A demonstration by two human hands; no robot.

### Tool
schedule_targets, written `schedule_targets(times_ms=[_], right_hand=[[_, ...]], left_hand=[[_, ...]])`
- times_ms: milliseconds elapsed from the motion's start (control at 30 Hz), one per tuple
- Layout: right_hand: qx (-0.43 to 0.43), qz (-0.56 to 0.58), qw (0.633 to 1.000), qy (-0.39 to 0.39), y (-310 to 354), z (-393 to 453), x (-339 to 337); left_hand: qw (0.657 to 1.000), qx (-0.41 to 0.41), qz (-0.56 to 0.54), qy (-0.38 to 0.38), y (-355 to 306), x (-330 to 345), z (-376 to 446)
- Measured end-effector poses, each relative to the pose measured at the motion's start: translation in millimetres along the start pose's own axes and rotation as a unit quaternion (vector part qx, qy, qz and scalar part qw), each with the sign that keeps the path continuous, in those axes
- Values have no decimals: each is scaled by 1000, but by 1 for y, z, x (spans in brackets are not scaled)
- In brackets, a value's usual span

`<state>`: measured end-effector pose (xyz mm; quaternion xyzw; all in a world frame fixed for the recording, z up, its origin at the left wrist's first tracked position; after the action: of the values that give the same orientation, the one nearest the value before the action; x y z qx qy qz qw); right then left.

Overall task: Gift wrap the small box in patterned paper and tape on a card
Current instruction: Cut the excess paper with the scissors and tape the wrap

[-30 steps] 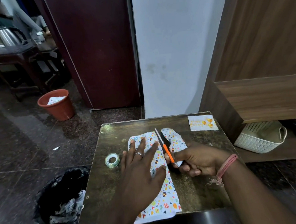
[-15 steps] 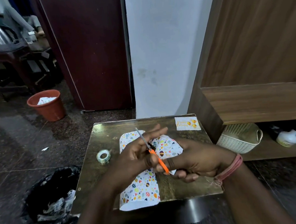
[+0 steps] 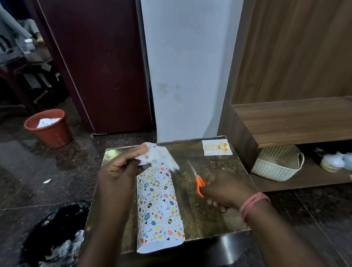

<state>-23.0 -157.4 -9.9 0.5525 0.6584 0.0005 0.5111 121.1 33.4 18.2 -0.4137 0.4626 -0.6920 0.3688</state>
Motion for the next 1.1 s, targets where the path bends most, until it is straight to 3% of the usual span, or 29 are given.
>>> schedule_targets(times_ms=[133,233,367,467,600,700,800,867,1000,1100], right_hand=[[18,-115,989,-92,12,-6,19],[-6,-186,980,-75,17,-10,32],[9,-157,985,-71,22,-13,30],[29,-112,990,-85,24,-13,26],[22,-92,990,-104,27,-15,22],[-53,20,981,-184,37,-25,5],[-156,229,951,-134,58,-48,12],[-190,268,941,-83,65,-60,32],[-199,318,918,-129,61,-59,45],[-229,367,890,-145,58,-51,39]], left_hand=[[997,-72,0,-7,12,12,-9],[992,-113,-49,6,15,22,-16],[992,-114,9,48,14,30,-20],[991,-106,68,40,22,33,-22],[990,-122,21,64,23,43,-25],[990,-140,-14,29,22,48,-25],[980,-178,-90,17,20,57,-32],[975,-184,-119,40,15,66,-41],[981,-159,-18,112,11,71,-52],[969,-158,-12,188,12,75,-62]])
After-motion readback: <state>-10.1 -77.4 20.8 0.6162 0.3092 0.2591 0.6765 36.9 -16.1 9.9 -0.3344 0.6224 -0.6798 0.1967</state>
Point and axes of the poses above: each hand's wrist, its own z-axis towards the middle knuckle, its own x-axis out of the palm, y = z × x, the point moved 3 cm from there along z, towards the middle knuckle, and after that the axes turned 5 degrees about -z, right-handed, at the moved point
